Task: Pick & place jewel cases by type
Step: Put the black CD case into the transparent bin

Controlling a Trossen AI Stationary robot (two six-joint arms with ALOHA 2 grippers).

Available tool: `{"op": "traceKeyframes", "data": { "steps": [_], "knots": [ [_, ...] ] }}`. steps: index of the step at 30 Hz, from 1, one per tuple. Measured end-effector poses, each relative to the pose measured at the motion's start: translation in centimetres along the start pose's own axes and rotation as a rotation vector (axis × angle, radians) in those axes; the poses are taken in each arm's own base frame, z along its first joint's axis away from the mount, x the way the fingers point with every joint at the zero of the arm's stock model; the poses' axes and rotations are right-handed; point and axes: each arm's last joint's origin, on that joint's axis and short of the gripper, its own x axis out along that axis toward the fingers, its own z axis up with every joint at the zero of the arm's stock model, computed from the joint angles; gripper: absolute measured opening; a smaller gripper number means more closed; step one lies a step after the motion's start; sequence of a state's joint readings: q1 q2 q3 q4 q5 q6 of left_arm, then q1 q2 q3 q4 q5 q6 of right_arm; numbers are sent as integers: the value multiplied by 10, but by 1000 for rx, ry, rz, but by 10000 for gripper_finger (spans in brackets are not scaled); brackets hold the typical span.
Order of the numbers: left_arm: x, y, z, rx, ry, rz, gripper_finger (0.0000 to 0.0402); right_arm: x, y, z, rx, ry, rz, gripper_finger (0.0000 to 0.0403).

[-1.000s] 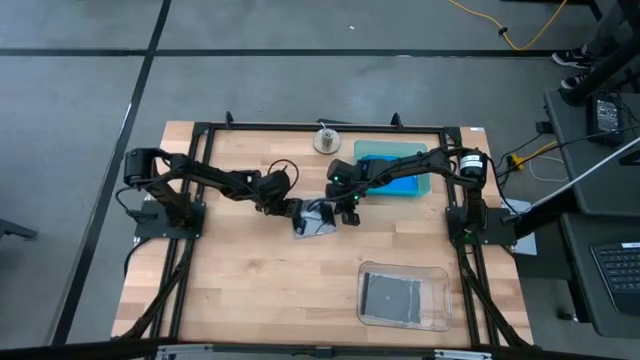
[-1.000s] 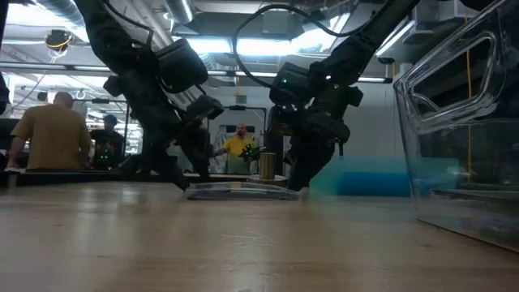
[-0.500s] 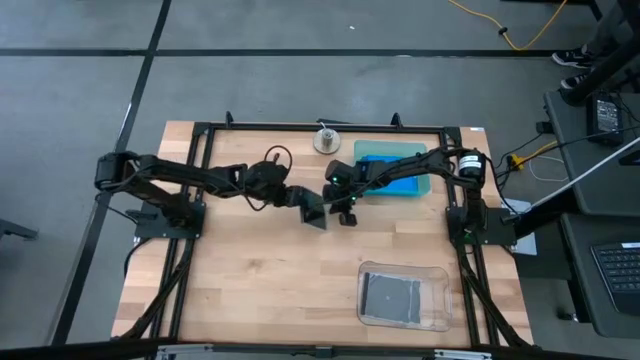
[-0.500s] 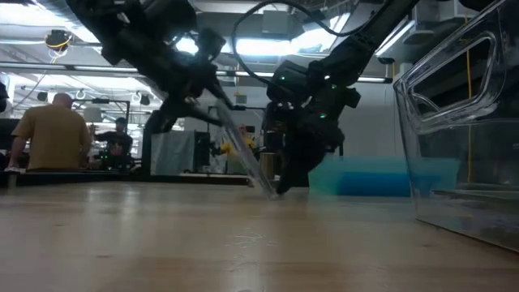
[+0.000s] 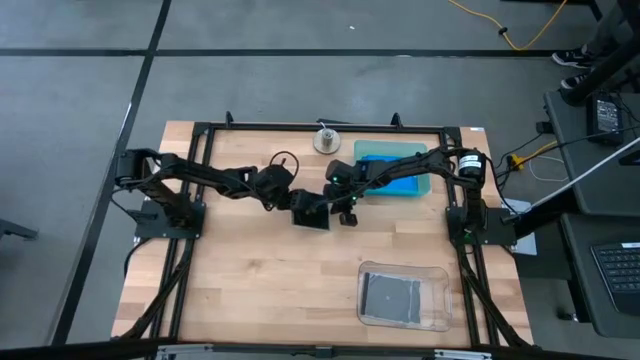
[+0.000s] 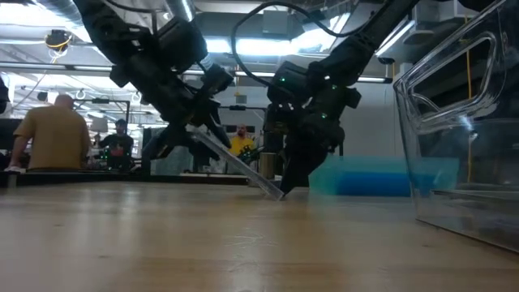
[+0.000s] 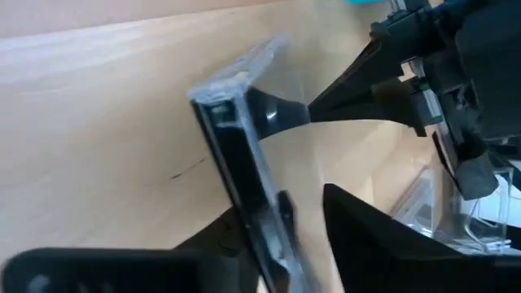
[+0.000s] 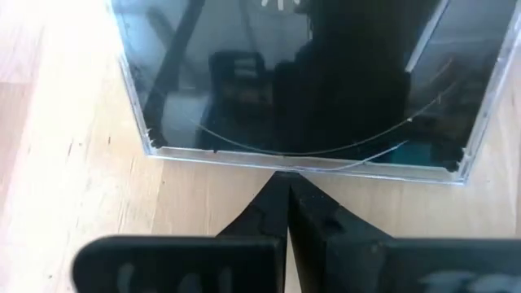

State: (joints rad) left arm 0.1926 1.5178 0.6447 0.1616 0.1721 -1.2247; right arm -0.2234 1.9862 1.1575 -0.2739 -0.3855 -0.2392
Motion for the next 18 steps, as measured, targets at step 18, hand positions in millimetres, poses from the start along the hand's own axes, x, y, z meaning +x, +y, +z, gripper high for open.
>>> {"op": "traceKeyframes", "data": {
  "steps": [18],
  "knots": [
    [-100,-23,0,207,-144,-79,17,-86,9,95,-104,-42,-130,10]
  ]
}}
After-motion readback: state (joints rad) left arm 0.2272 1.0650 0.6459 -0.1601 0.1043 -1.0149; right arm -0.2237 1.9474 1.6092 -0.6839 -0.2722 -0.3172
